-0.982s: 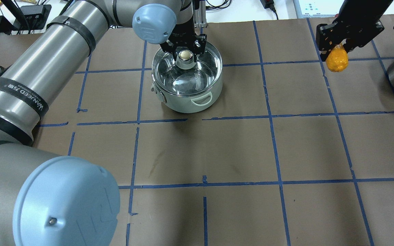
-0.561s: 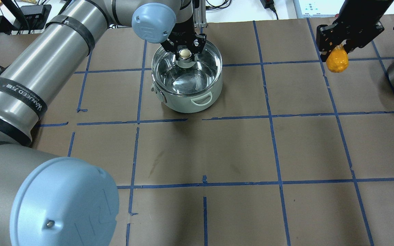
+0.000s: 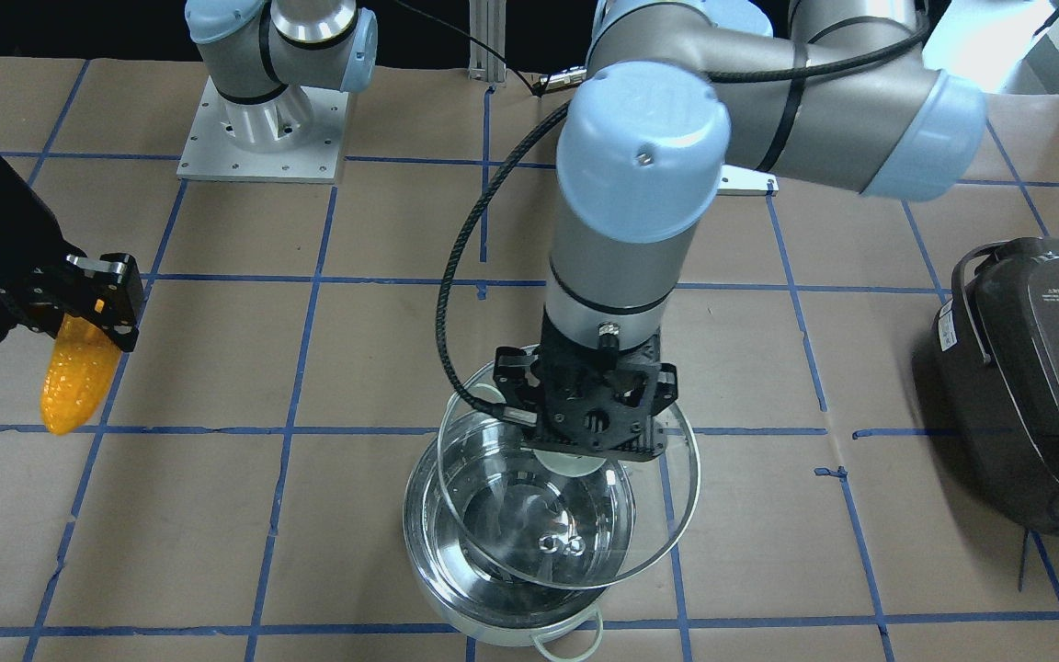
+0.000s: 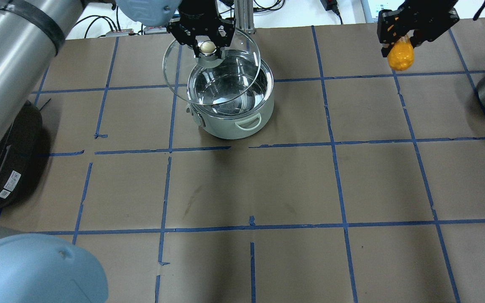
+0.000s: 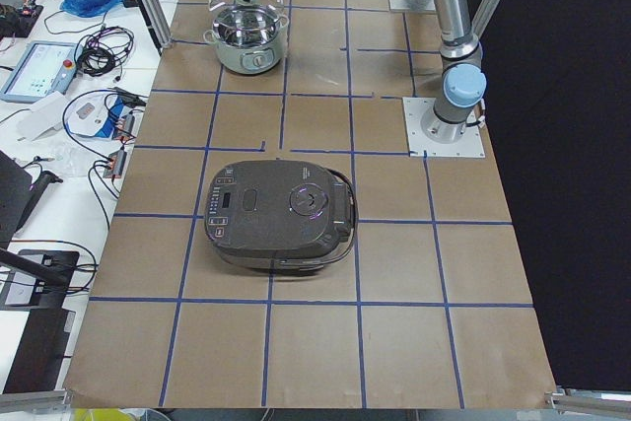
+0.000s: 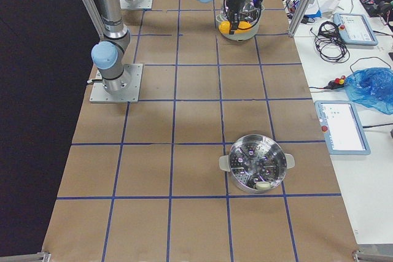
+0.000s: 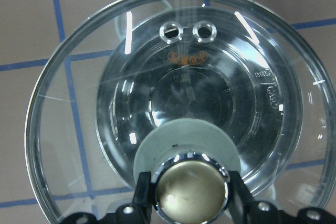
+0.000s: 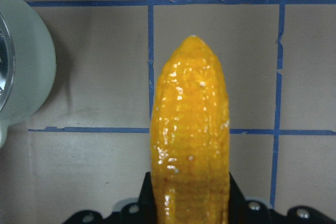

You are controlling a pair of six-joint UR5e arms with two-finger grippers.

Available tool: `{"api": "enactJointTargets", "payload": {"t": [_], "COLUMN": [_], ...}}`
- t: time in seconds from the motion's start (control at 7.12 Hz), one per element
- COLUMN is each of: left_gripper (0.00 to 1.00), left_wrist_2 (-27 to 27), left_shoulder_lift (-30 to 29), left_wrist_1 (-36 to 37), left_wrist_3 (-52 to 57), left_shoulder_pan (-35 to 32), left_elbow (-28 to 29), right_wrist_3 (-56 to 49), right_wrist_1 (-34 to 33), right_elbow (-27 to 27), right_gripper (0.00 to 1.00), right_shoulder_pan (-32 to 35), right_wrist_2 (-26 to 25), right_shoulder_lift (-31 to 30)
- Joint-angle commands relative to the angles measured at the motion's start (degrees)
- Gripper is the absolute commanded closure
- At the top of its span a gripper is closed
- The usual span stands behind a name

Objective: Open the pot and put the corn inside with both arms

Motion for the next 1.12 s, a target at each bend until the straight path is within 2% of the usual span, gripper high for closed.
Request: {"api": "enactJointTargets", "payload": {"t": [0.0,0.28,0.42,0.56,0.84,0.98], "left_gripper": [0.95,0.96,0.98,0.99,0.99,0.99], "left_wrist_2": [0.06,-0.28,-0.46,-0.38,-0.29,-0.38], "left_shoulder_lift": [3.36,3.63,3.63,2.24,0.56,0.12], "left_wrist_1": [-5.59,-6.06,-5.37,-2.84,9.26,13.49], "left_wrist_3": [7.12,16.26,19.69,19.81,19.99,19.99], "left_shoulder_pan": [7.92,16.7,19.88,20.78,21.05,21.14], "left_elbow": [-1.02,-2.51,-3.91,-5.84,-13.2,-16.46], "right_wrist_3": [7.05,17.42,23.04,24.06,28.37,27.94], "right_wrist_1": [0.18,-4.62,-6.83,-6.94,-12.63,-12.65], "right_elbow": [-9.43,-13.75,-16.56,-19.28,-20.1,-19.93], "right_gripper": [0.91,0.91,0.91,0.92,0.92,0.92], "right_shoulder_pan": [9.84,19.6,21.39,23.67,27.89,28.17], "right_wrist_2": [-0.6,-4.53,-3.6,-4.03,-5.69,-5.7], "right_shoulder_lift": [8.45,18.47,21.74,25.42,30.89,31.78]}}
